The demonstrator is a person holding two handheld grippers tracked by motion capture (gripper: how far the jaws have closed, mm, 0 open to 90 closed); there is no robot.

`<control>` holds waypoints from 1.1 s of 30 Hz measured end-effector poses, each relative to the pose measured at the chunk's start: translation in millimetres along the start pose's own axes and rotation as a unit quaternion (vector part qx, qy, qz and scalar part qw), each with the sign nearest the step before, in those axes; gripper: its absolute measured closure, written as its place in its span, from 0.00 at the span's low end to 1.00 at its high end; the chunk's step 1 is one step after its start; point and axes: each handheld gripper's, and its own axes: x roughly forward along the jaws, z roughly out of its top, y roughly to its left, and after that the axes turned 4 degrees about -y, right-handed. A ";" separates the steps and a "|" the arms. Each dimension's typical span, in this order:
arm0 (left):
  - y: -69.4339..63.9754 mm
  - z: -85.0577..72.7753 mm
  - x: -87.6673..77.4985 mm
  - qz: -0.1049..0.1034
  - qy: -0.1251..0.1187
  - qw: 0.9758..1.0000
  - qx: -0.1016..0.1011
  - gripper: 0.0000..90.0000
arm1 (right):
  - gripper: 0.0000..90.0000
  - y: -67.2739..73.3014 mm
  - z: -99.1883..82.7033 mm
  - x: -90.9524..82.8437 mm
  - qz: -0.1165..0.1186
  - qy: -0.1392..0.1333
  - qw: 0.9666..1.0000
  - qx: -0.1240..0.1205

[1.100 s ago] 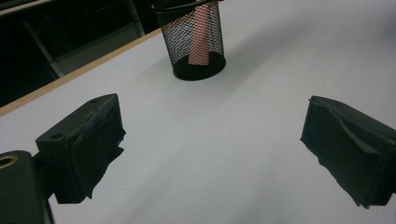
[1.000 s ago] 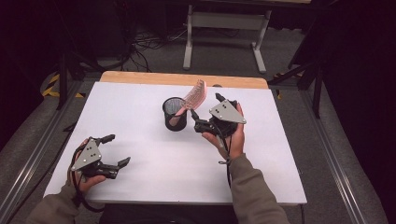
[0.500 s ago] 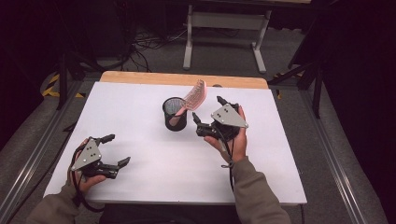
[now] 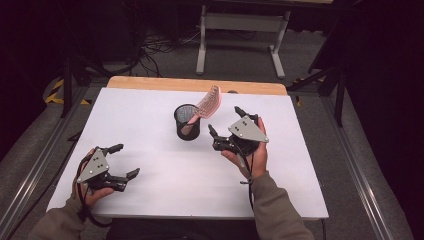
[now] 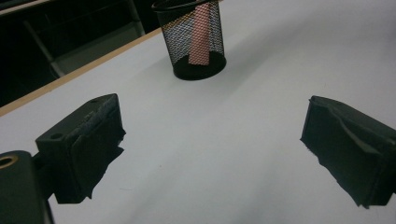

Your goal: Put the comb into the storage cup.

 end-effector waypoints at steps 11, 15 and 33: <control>-0.2 -0.1 0.0 0.000 -0.001 1.000 0.000 0.07 | 0.10 -2.1 -7.5 -9.2 -0.003 0.006 1.000 -0.009; -0.2 0.1 0.0 0.002 -0.002 1.000 0.001 0.07 | 0.10 -3.6 -9.3 -12.6 -0.003 0.007 1.000 -0.008; -0.2 0.5 -1.3 0.005 -0.004 1.000 0.001 0.07 | 0.10 -4.9 -17.7 -26.4 0.002 0.012 1.000 -0.021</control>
